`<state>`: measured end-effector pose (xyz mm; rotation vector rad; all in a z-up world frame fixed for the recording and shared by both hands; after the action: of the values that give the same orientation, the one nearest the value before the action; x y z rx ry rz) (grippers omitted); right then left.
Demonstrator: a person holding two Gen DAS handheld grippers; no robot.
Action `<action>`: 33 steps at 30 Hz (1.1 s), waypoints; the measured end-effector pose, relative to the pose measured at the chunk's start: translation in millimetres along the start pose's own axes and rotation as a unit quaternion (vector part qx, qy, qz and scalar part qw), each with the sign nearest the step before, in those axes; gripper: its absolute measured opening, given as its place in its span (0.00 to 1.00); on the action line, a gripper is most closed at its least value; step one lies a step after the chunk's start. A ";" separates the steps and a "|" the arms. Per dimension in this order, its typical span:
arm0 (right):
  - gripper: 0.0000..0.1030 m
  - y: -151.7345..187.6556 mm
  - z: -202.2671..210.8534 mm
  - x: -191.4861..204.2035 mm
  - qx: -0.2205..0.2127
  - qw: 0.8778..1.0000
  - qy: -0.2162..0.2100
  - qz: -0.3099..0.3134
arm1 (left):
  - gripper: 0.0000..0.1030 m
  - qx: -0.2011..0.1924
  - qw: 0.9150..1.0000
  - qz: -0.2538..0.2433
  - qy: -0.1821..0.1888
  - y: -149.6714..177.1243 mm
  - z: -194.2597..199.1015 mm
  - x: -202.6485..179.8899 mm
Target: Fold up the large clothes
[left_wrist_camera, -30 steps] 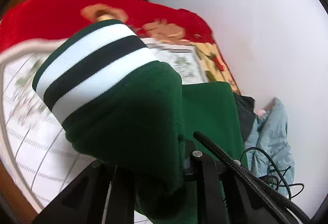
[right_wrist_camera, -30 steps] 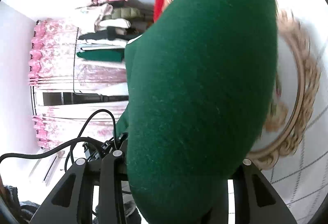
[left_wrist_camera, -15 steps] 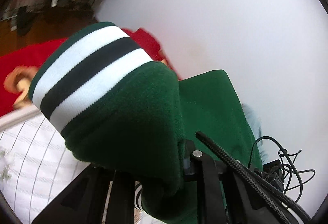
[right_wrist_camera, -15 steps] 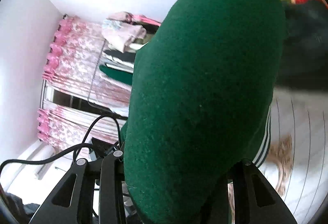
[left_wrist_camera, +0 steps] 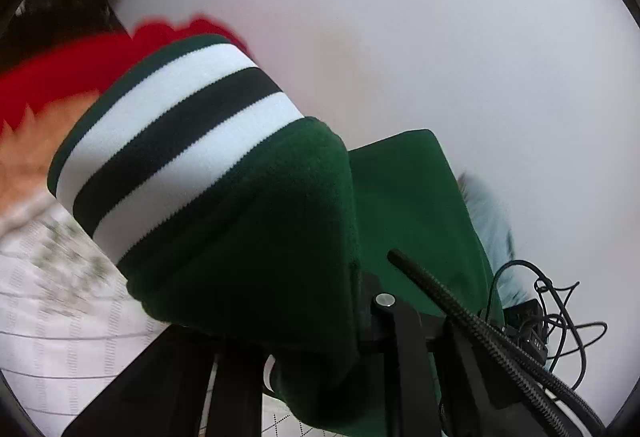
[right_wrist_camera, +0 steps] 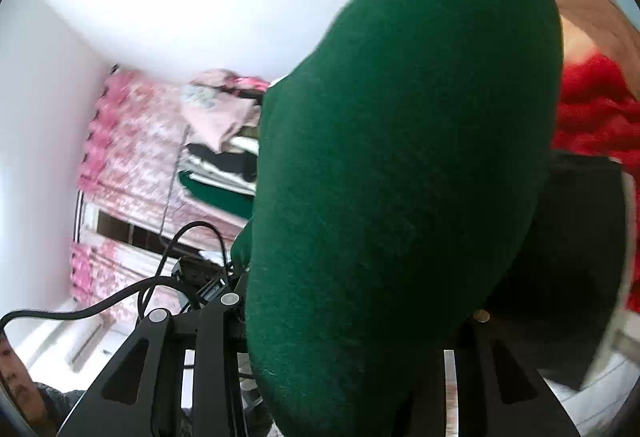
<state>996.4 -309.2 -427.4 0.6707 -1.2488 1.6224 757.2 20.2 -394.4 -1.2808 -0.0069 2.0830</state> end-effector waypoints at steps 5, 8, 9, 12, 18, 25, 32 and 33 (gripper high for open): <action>0.40 13.0 22.3 -111.3 0.007 0.998 0.047 -0.042 | 0.14 0.072 0.997 -0.009 -0.039 62.3 -89.2 42.2; 0.41 14.6 26.4 -139.3 0.011 0.998 0.047 -0.045 | 0.17 0.087 0.995 -0.014 -0.048 82.7 -101.8 60.4; 0.42 12.7 24.8 -141.9 0.017 0.998 0.053 -0.036 | 0.22 0.088 0.995 -0.019 -0.053 88.6 -103.5 64.3; 0.51 14.3 21.9 -148.0 0.029 0.997 0.067 -0.041 | 0.28 0.097 0.993 -0.026 -0.067 92.1 -101.9 64.5; 0.73 35.2 22.4 -113.1 0.059 0.983 0.172 -0.008 | 0.87 0.108 0.977 -0.102 -0.150 83.1 -87.5 60.9; 1.00 63.4 33.1 -72.1 0.043 0.956 0.288 0.040 | 1.00 0.076 0.944 -0.212 -0.240 93.1 -44.3 52.8; 1.00 106.1 70.5 0.7 0.026 0.874 0.470 0.121 | 1.00 0.029 0.915 -0.288 -0.282 83.6 -9.6 24.9; 1.00 116.1 72.3 16.8 0.024 0.859 0.492 0.139 | 1.00 0.023 0.911 -0.295 -0.286 78.4 -7.6 22.1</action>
<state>875.6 -374.6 -437.8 -0.3549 -0.5358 1.8463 714.3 -30.4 -442.3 -0.4964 -0.5348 1.8162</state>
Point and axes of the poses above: each gripper's, at about its wrist camera, not at the fingertips, and z roughly against the way its jaws point, x to its left, y to its underside, the point moved 7 cm from there along -z, roughly the way its jaws point, and after that the axes turned 9 degrees about z, right-handed, at the moved point
